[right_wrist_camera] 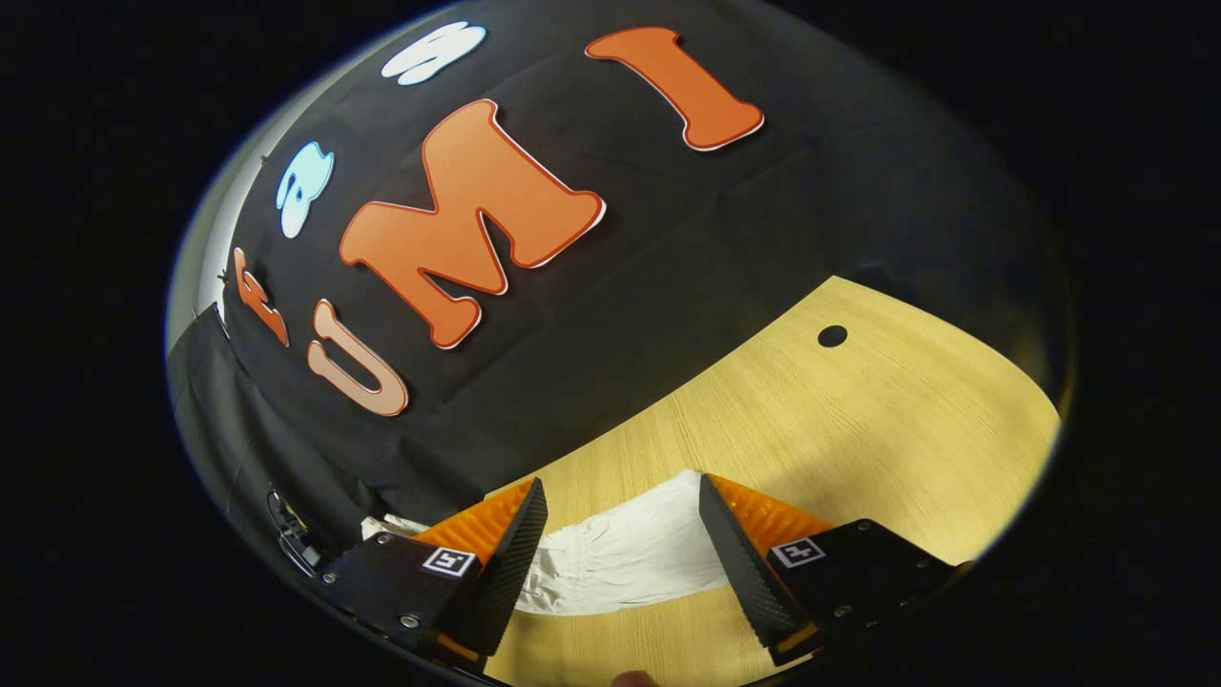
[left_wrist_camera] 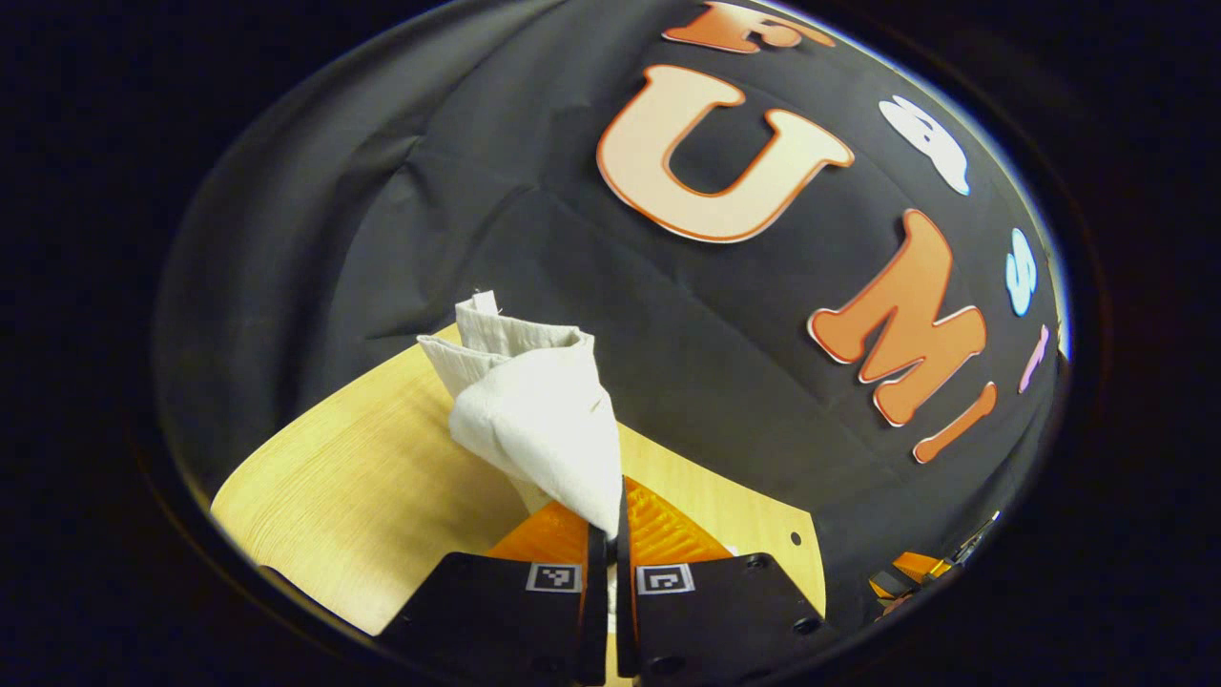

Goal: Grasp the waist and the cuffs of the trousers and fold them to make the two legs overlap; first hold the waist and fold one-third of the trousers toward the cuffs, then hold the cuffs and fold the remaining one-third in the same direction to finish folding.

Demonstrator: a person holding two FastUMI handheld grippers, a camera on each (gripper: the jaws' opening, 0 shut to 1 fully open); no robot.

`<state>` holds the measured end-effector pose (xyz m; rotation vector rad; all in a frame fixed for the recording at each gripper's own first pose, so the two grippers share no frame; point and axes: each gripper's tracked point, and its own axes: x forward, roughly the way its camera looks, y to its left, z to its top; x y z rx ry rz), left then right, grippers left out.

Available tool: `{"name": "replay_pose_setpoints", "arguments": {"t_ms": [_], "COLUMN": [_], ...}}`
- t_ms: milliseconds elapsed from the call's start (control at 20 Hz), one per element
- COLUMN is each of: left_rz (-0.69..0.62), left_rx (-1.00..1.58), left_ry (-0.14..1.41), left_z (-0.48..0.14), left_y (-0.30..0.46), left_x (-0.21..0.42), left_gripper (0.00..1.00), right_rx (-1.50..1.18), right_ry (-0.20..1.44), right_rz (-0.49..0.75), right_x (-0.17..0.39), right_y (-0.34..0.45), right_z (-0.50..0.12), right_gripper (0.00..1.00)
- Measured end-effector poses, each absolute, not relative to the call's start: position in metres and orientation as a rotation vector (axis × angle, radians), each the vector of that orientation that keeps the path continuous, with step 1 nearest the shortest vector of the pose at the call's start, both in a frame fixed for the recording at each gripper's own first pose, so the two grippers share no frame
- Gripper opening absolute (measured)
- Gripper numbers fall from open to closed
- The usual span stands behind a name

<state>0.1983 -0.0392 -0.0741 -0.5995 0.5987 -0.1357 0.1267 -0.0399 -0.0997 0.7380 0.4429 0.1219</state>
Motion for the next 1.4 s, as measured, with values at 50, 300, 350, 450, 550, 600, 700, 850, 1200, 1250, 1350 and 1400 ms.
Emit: {"name": "replay_pose_setpoints", "arguments": {"t_ms": [50,300,350,450,550,600,700,850,1200,1250,1350,1400], "left_rz": [-0.149,-0.227,-0.243,-0.275,-0.313,-0.327,-0.357,-0.405,-0.679,-0.664,-0.616,-0.591], "left_rx": [-0.599,-0.546,-0.535,-0.504,-0.476,-0.466,-0.450,-0.407,-0.168,-0.156,-0.154,-0.160], "left_ry": [0.601,0.572,0.573,0.581,0.592,0.598,0.619,0.701,0.753,0.726,0.673,0.646], "left_z": [-0.068,-0.040,-0.037,-0.036,-0.036,-0.038,-0.043,-0.067,-0.069,-0.063,-0.045,-0.035], "left_y": [-0.051,-0.117,-0.132,-0.163,-0.194,-0.209,-0.241,-0.285,-0.371,-0.367,-0.350,-0.339], "left_x": [0.199,0.202,0.201,0.199,0.198,0.196,0.193,0.176,0.101,0.103,0.110,0.114], "left_gripper": [0.07,0.07,0.07,0.06,0.07,0.07,0.07,0.07,0.88,0.92,0.97,1.00], "right_rx": [0.732,0.717,0.712,0.704,0.702,0.699,0.694,0.692,0.678,0.670,0.630,0.608], "right_ry": [0.441,0.439,0.439,0.436,0.436,0.438,0.435,0.435,0.440,0.434,0.417,0.409], "right_rz": [0.125,0.136,0.136,0.133,0.130,0.126,0.122,0.119,0.130,0.132,0.137,0.137], "right_x": [0.126,0.120,0.119,0.117,0.115,0.113,0.113,0.112,0.111,0.110,0.112,0.113], "right_y": [-0.042,-0.061,-0.066,-0.077,-0.089,-0.096,-0.107,-0.125,-0.149,-0.150,-0.150,-0.151], "right_z": [-0.100,-0.098,-0.098,-0.098,-0.099,-0.099,-0.100,-0.102,-0.108,-0.107,-0.101,-0.099], "right_gripper": [0.96,0.97,0.97,0.97,0.97,0.97,0.97,0.97,0.97,0.96,0.97,0.97]}}
